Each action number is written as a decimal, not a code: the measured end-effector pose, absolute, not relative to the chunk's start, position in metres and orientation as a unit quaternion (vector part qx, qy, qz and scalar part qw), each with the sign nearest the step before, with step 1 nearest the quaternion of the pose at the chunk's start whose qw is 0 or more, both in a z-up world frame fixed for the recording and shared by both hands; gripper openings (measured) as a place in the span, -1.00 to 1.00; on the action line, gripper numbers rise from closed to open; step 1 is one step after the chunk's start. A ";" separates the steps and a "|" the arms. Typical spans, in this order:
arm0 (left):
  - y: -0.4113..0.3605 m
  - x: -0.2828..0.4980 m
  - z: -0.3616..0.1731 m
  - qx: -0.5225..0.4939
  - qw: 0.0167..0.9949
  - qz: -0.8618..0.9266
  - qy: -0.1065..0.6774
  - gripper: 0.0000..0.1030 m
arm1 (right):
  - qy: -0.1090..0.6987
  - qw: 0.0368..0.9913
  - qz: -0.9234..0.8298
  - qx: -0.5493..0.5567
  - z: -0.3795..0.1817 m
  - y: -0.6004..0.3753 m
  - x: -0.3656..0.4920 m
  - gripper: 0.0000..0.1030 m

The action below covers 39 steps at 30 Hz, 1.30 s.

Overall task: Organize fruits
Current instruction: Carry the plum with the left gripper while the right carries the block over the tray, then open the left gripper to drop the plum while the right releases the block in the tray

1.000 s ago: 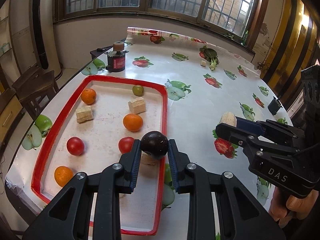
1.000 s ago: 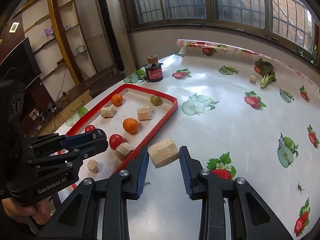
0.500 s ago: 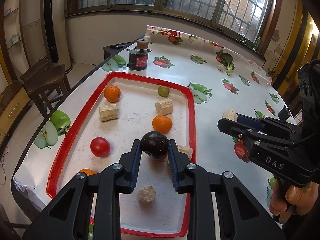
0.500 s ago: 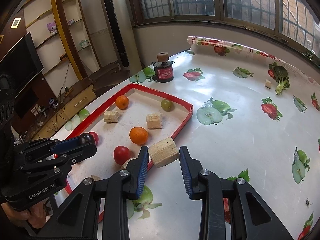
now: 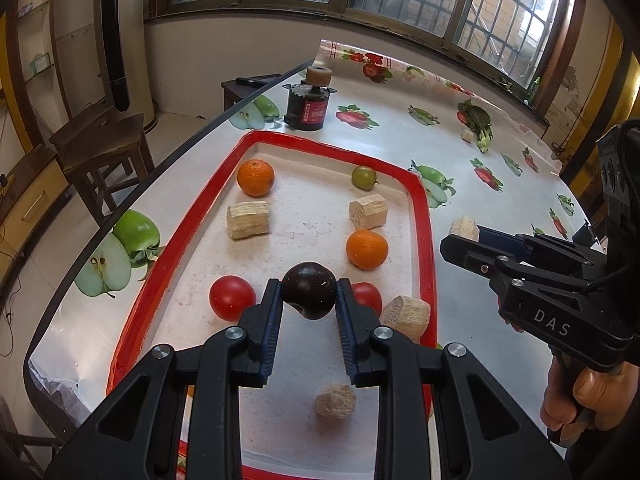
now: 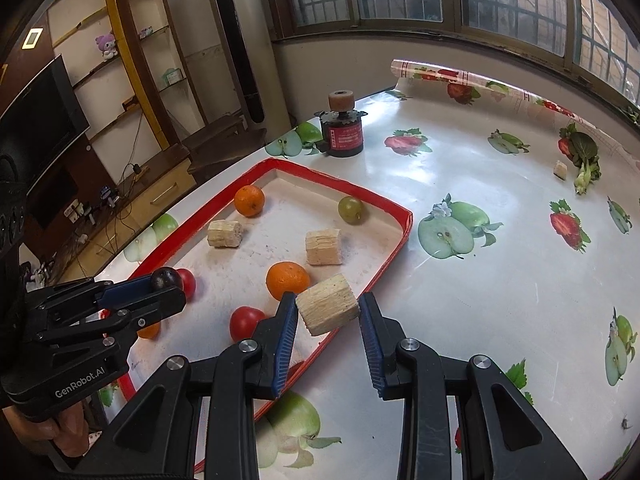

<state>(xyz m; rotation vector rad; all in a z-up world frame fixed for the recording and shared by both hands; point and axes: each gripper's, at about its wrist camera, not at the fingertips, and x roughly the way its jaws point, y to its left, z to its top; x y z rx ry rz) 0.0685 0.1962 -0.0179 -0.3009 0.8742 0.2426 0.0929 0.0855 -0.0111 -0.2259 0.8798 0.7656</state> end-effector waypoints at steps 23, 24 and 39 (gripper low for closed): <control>0.209 0.096 -0.048 -0.161 0.870 0.110 0.454 -0.53 | 0.444 0.812 0.363 -0.107 -0.047 0.121 0.131 -0.38; 0.209 0.097 -0.049 -0.161 0.869 0.110 0.455 -0.53 | 0.446 0.811 0.363 -0.107 -0.048 0.122 0.132 -0.38; 0.203 0.099 -0.062 -0.158 0.861 0.102 0.473 -0.53 | 0.450 0.808 0.367 -0.100 -0.052 0.123 0.138 -0.36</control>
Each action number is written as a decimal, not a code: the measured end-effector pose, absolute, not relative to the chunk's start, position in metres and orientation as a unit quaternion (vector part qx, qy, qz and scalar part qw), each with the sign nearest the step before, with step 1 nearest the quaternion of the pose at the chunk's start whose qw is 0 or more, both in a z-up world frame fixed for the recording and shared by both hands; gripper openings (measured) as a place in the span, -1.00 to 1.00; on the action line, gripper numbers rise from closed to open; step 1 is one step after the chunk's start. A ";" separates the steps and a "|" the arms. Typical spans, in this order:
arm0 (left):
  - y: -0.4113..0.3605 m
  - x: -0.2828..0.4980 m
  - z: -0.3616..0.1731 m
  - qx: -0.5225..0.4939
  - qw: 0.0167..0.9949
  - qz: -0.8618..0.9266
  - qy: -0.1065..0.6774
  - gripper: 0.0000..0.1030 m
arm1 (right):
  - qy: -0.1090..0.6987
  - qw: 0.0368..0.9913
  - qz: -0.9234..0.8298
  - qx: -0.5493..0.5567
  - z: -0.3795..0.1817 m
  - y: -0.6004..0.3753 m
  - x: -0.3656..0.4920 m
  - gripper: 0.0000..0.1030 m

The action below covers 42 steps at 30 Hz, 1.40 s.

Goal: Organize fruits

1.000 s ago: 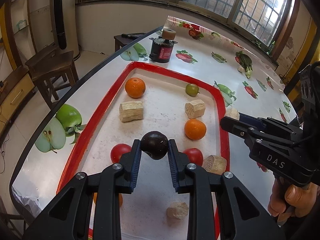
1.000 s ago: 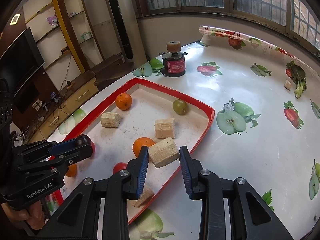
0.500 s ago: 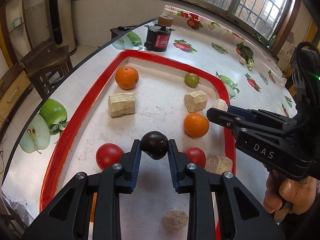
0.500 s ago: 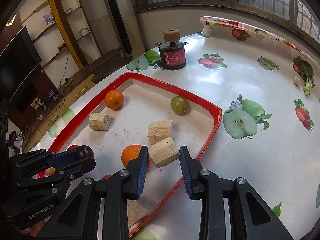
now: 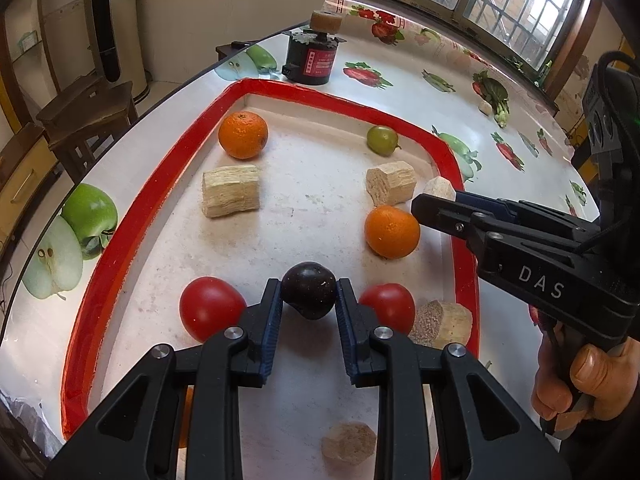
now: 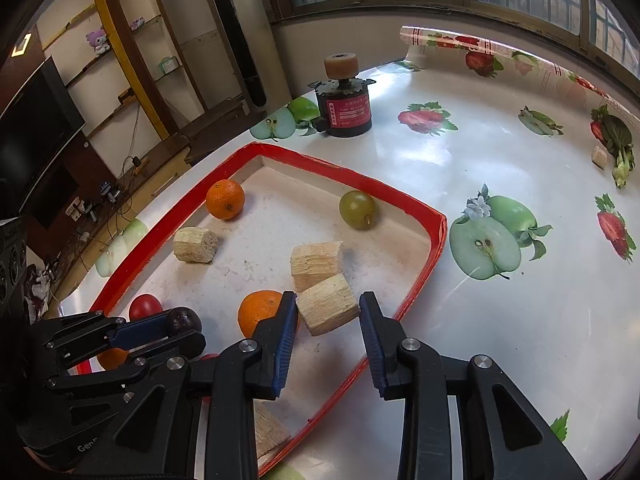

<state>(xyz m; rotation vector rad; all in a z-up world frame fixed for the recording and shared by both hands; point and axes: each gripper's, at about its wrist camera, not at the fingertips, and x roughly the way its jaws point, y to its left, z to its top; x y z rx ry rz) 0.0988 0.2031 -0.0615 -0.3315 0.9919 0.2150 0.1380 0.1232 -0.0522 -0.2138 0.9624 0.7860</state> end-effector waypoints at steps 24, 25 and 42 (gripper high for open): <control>0.190 0.060 -0.041 -0.147 0.872 0.112 0.452 -0.02 | 0.429 0.812 0.378 -0.115 -0.034 0.104 0.121 0.02; 0.189 0.057 -0.040 -0.145 0.874 0.113 0.450 -0.02 | 0.427 0.812 0.381 -0.116 -0.033 0.103 0.119 0.02; 0.177 -0.003 -0.027 -0.104 0.882 0.145 0.436 0.30 | 0.361 0.777 0.473 -0.207 -0.019 0.084 0.063 0.54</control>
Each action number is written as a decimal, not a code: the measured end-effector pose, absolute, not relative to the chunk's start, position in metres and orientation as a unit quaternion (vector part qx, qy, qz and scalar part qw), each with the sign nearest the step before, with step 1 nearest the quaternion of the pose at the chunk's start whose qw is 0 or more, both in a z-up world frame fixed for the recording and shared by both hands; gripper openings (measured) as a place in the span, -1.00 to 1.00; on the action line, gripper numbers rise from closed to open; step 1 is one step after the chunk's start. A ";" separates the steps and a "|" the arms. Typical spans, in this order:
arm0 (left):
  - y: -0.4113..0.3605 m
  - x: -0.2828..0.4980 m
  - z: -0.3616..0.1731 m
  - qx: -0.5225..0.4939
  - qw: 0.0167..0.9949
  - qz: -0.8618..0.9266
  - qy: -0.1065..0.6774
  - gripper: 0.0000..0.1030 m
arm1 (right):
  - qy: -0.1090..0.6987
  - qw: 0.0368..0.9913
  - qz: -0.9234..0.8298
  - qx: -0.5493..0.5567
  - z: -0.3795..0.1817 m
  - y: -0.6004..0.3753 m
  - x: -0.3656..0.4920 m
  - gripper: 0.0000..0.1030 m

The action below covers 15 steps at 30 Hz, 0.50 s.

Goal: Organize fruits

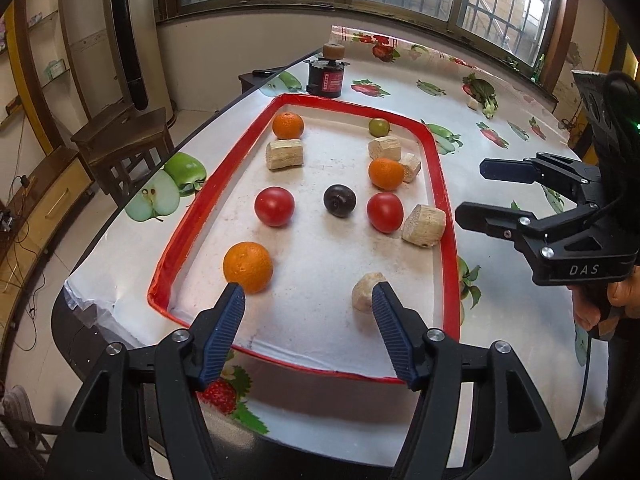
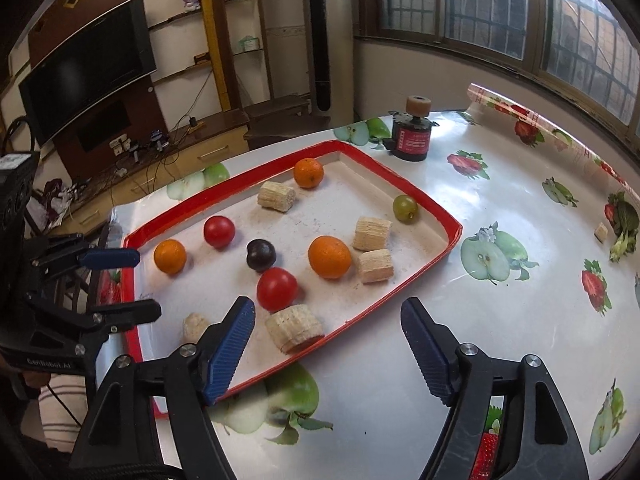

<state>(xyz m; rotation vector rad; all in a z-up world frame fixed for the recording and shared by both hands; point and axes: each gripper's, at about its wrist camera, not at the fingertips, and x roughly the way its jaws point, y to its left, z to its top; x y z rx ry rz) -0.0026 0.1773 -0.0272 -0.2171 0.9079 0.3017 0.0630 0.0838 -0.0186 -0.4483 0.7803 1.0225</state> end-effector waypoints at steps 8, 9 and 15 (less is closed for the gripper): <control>0.172 -0.021 -0.020 -0.084 0.895 0.148 0.413 0.47 | 0.346 0.732 0.531 -0.251 -0.023 0.075 0.034 0.62; 0.171 -0.022 -0.019 -0.082 0.896 0.147 0.411 0.47 | 0.345 0.727 0.537 -0.254 -0.023 0.073 0.031 0.62; 0.169 -0.035 -0.012 -0.076 0.907 0.147 0.388 0.47 | 0.337 0.703 0.574 -0.251 -0.022 0.060 0.020 0.62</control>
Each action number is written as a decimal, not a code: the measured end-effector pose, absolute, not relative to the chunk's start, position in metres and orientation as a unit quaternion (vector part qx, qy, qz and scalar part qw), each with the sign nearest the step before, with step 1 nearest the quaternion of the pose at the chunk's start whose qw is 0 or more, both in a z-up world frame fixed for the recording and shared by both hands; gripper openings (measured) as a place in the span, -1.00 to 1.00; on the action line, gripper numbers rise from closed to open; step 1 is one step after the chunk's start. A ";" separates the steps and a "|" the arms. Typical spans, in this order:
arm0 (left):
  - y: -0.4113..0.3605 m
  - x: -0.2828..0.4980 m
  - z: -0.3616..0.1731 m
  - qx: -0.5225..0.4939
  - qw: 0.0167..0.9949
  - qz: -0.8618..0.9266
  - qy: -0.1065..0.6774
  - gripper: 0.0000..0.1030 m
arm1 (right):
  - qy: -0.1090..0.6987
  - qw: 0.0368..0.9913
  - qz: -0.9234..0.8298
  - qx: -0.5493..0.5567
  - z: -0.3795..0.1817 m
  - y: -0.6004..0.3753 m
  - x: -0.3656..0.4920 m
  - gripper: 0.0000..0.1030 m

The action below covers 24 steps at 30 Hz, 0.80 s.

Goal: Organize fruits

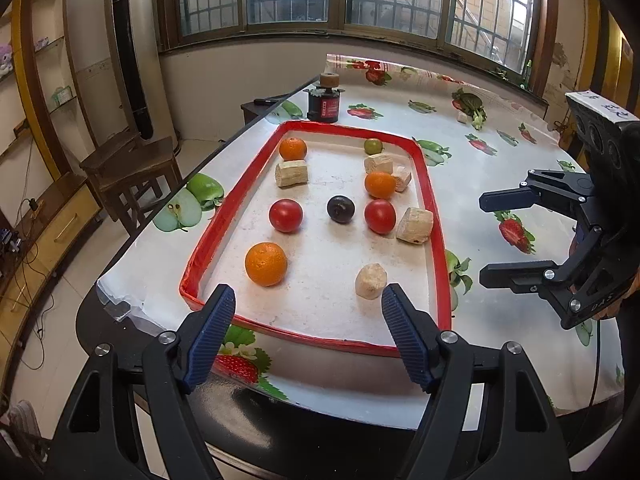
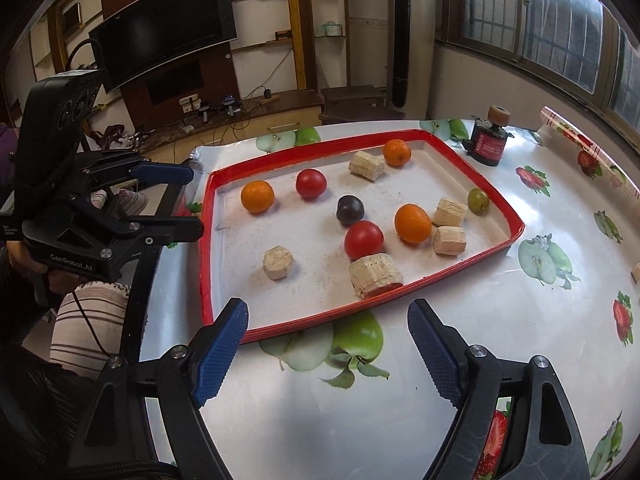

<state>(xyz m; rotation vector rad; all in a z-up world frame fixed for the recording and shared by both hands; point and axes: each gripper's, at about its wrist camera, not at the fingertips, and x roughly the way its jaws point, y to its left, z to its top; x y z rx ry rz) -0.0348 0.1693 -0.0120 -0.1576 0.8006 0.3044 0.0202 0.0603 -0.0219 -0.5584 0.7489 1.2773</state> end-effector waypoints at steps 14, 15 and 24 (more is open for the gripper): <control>0.154 -0.064 0.010 -0.048 0.927 0.167 0.334 0.54 | 0.282 0.731 0.576 -0.235 -0.008 0.026 -0.010 0.63; 0.151 -0.065 0.011 -0.042 0.927 0.167 0.332 0.54 | 0.280 0.732 0.576 -0.234 -0.008 0.024 -0.011 0.63; 0.137 -0.075 0.017 -0.014 0.932 0.183 0.311 0.54 | 0.256 0.756 0.566 -0.208 0.001 0.004 -0.015 0.63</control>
